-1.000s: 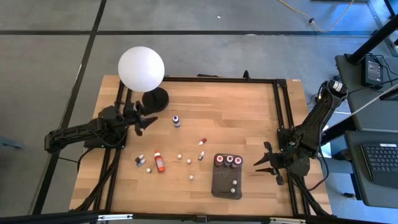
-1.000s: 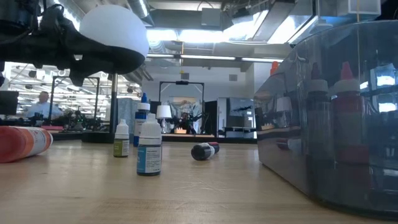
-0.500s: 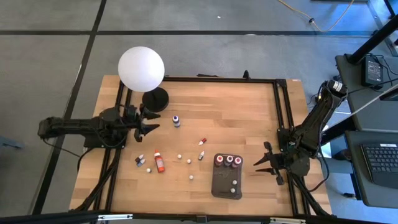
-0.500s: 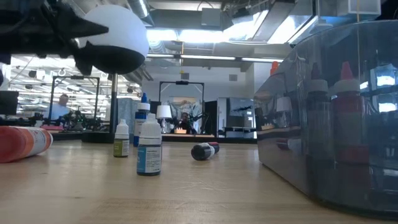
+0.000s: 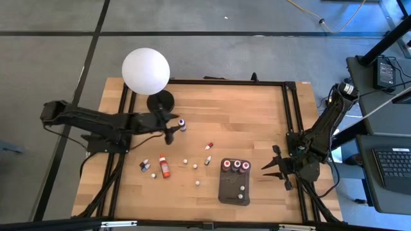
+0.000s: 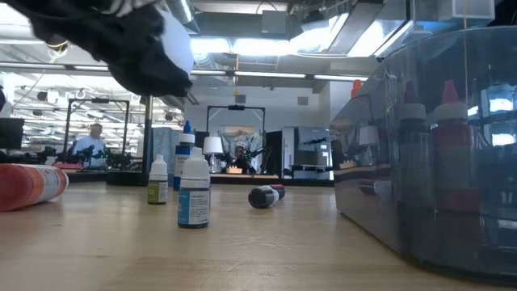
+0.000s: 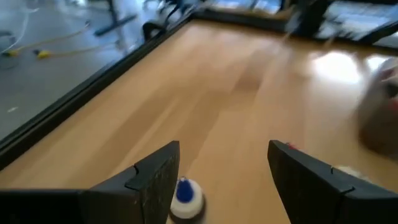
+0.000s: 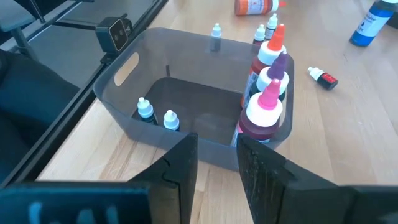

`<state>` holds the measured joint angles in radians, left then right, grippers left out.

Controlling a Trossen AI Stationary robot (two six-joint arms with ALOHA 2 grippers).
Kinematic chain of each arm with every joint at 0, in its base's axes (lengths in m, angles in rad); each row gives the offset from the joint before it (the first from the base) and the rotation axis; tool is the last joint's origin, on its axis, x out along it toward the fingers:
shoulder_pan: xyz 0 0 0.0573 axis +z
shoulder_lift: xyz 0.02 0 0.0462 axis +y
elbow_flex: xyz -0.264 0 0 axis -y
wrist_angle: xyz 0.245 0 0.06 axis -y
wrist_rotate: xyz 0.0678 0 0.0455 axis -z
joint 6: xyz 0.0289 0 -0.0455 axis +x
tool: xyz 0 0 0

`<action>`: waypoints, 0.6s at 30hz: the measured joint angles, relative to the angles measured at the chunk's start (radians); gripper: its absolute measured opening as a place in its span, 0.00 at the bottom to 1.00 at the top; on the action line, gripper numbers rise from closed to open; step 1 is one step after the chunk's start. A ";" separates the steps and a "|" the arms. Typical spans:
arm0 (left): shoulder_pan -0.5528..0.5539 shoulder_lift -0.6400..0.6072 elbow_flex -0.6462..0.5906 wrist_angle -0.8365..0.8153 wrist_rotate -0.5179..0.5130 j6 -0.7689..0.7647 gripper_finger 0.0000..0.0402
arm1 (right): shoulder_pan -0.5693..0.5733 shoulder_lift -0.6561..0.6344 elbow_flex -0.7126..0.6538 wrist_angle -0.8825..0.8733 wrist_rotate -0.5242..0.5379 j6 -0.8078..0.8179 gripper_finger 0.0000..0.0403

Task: Pick & Place food coloring
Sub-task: Put the large blue food coloring bottle into the black bin

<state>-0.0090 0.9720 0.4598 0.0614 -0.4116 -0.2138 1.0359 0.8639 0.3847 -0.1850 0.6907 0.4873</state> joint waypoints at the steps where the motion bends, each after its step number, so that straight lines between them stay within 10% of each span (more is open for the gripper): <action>1: 0.007 0.038 0.021 -0.008 -0.007 0.000 0.60 | 0.000 0.000 0.000 0.000 0.000 0.000 0.29; 18: 0.058 0.272 0.177 -0.214 -0.147 -0.048 0.60 | 0.000 0.000 0.000 -0.003 -0.003 0.001 0.29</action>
<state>0.0490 1.2438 0.6365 -0.1525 -0.5586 -0.2614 1.0359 0.8639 0.3847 -0.1884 0.6872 0.4881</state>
